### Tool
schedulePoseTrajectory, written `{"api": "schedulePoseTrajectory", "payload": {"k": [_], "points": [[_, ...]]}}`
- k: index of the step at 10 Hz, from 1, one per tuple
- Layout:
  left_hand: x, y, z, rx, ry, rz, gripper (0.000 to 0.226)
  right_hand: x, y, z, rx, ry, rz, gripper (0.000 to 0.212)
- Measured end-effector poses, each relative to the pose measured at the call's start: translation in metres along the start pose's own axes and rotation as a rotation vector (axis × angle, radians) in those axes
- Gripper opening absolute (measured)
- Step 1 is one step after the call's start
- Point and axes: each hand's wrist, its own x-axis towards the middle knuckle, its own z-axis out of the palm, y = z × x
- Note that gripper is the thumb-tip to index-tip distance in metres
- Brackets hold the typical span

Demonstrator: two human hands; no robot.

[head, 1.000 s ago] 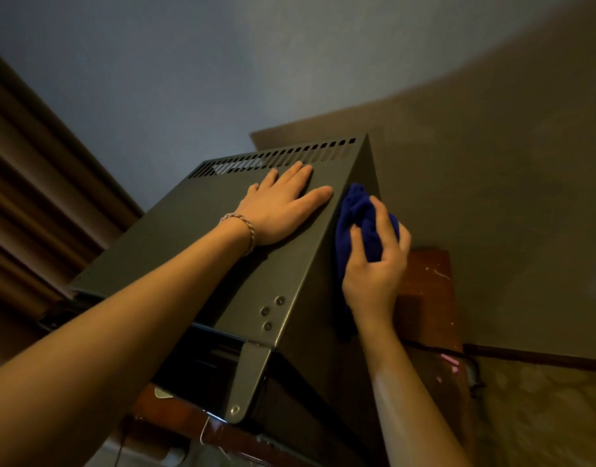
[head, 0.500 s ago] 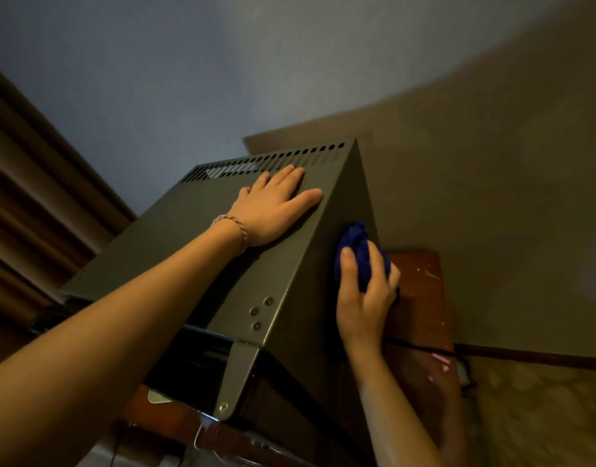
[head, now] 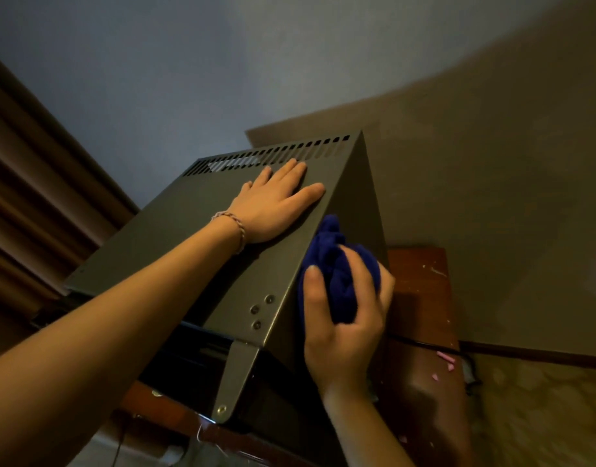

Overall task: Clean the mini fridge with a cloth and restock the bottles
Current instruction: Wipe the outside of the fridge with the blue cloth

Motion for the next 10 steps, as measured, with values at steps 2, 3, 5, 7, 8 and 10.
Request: {"api": "schedulePoseTrajectory", "payload": {"k": [2, 3, 5, 7, 8, 10], "points": [[0.002, 0.002, 0.0, -0.004, -0.01, -0.012, 0.084, 0.067, 0.03, 0.023, 0.012, 0.036, 0.062, 0.05], [0.002, 0.003, 0.0, -0.01, -0.009, -0.022, 0.09, 0.105, 0.05, 0.034, 0.032, 0.007, 0.137, 0.058], [0.003, 0.003, 0.0, -0.015, -0.002, -0.011, 0.089, 0.154, 0.108, 0.042, 0.007, -0.028, 0.251, 0.061], [0.003, 0.002, 0.0, -0.025, 0.005, -0.005, 0.087, 0.15, 0.181, 0.02, -0.08, -0.025, 0.429, 0.048], [0.004, 0.002, -0.001, -0.031, 0.004, 0.0, 0.087, 0.117, 0.209, -0.004, -0.131, -0.039, 0.554, 0.041], [0.004, 0.003, -0.001, -0.041, -0.002, 0.001, 0.088, 0.04, 0.219, -0.043, -0.153, -0.033, 0.703, 0.043]]}}
